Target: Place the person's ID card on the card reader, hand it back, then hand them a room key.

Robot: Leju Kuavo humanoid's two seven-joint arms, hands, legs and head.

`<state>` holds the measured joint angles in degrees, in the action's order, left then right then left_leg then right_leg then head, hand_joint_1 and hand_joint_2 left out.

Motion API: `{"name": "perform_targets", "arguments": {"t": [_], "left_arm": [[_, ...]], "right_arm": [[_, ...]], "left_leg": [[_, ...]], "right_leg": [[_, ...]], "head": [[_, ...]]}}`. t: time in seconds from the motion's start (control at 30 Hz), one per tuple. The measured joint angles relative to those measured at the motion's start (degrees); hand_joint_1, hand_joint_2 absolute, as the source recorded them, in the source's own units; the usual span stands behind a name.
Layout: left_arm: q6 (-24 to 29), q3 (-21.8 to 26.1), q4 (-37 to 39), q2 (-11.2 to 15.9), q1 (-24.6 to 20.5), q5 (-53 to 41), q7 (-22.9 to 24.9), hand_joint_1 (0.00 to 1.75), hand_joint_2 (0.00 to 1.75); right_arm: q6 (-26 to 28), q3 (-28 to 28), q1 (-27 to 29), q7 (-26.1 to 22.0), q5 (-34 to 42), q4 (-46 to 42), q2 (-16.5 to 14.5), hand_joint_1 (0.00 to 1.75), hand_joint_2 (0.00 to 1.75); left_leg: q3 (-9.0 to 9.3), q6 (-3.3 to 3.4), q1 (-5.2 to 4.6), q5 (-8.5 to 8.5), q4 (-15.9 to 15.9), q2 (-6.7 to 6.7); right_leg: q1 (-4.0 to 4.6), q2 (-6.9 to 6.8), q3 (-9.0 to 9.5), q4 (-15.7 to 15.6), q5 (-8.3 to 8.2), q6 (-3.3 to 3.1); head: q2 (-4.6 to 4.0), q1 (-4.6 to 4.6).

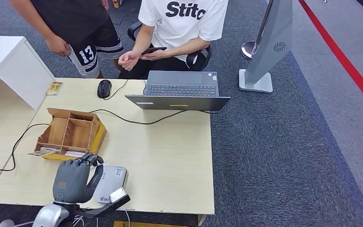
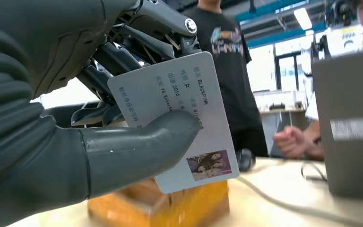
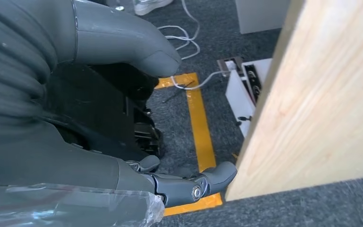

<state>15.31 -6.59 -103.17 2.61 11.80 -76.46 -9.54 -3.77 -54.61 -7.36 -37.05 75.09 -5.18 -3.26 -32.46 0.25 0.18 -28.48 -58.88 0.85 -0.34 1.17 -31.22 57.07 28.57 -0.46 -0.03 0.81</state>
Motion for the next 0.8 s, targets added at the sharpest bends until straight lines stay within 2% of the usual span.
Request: {"name": "perform_targets", "arguments": {"t": [0.23, 0.4, 0.5, 0.8], "left_arm": [[-3.5, 3.3, 0.3, 2.2, -9.4, -1.5, 3.7, 1.75, 1.75], [-8.6, 5.0, 0.5, 3.2, -17.0, -3.7, 6.2, 1.75, 1.75], [-9.0, 5.5, 0.5, 3.4, -18.7, -4.4, 6.5, 1.75, 1.75], [-7.9, 5.8, 2.5, 4.9, -20.1, -9.1, 7.8, 1.75, 1.75]], "right_arm": [[0.2, -3.3, -0.8, 0.2, -0.6, -0.3, 0.0, 0.0, 1.75], [0.4, -4.0, -5.0, 0.3, -1.5, -1.5, 0.0, 0.0, 1.75], [0.4, -4.2, -6.0, 0.3, -1.5, -1.9, 0.0, 0.0, 1.75], [0.0, -4.5, -6.4, 0.4, -1.4, -2.4, 0.0, 0.0, 1.75]], "left_leg": [[0.0, -0.13, 0.04, 0.11, 0.0, 0.0], [0.01, -0.16, 0.05, 0.23, 0.0, -0.03], [0.01, -0.16, 0.05, 0.26, 0.0, -0.02], [-0.03, -0.18, 0.05, 0.25, 0.0, -0.02]], "right_leg": [[0.03, 0.01, -0.02, 0.1, -0.1, -0.12], [0.05, 0.04, -0.04, 0.1, -0.23, -0.09], [0.05, 0.04, -0.03, 0.1, -0.23, -0.08], [0.05, 0.04, -0.08, 0.1, -0.23, -0.08]], "head": [[0.0, 0.01], [0.0, 0.01], [0.01, 0.0], [0.01, 0.01]]}}
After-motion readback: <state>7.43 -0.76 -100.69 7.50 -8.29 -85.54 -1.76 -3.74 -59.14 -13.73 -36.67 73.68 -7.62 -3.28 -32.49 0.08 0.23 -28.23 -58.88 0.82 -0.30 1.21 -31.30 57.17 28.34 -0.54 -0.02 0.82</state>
